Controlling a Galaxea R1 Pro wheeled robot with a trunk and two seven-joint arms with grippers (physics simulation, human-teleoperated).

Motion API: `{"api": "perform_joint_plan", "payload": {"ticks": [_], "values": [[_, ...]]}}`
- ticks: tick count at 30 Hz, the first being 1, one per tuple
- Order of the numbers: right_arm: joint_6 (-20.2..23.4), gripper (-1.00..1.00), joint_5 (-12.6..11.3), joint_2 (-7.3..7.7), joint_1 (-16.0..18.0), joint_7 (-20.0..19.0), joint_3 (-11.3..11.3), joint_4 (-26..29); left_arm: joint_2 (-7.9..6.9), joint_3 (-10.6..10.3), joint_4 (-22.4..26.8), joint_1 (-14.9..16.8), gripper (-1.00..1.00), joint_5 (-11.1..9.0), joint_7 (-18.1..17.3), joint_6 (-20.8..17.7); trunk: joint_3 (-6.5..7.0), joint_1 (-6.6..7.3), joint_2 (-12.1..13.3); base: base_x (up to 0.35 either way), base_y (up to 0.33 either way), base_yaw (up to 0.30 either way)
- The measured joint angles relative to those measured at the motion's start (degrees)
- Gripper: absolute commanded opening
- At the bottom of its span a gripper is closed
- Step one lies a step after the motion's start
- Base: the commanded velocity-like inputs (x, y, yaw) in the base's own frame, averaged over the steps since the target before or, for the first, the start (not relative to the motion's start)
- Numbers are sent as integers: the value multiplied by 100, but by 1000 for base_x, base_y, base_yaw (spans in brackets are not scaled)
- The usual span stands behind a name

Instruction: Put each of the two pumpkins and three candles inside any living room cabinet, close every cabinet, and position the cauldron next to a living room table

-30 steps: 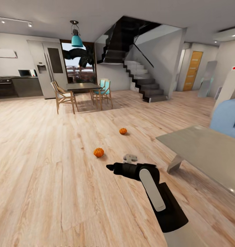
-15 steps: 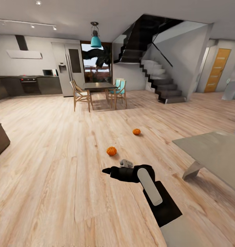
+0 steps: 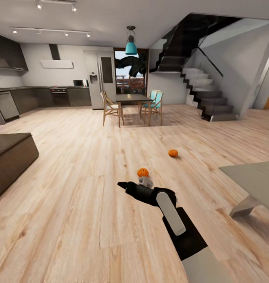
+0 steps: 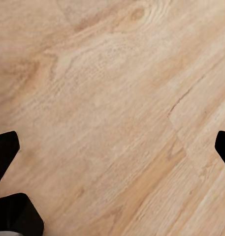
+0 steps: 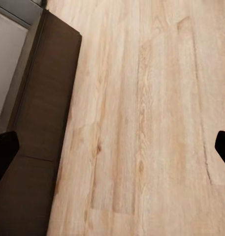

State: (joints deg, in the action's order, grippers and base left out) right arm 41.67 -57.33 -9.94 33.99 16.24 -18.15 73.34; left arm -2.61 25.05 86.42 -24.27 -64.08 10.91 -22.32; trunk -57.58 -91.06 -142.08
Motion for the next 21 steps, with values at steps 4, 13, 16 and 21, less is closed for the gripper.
{"api": "perform_joint_plan", "payload": {"ticks": [4,13,16,21], "values": [[-236,100,-237,20,-2,-6,-22,-9,58,102,-269,-5,100,71,-17,86,0,0,0,15,0,297],[-342,100,-353,35,-9,5,-39,-12,127,115,-618,8,100,114,-73,586,0,3,0,256,6,297],[-350,100,-361,36,-10,-3,-12,-21,137,138,-680,10,100,113,-75,641,0,3,0,333,75,296],[-359,100,-358,33,-10,4,9,-74,149,158,-689,11,100,113,-137,654,0,4,0,336,53,296]]}}
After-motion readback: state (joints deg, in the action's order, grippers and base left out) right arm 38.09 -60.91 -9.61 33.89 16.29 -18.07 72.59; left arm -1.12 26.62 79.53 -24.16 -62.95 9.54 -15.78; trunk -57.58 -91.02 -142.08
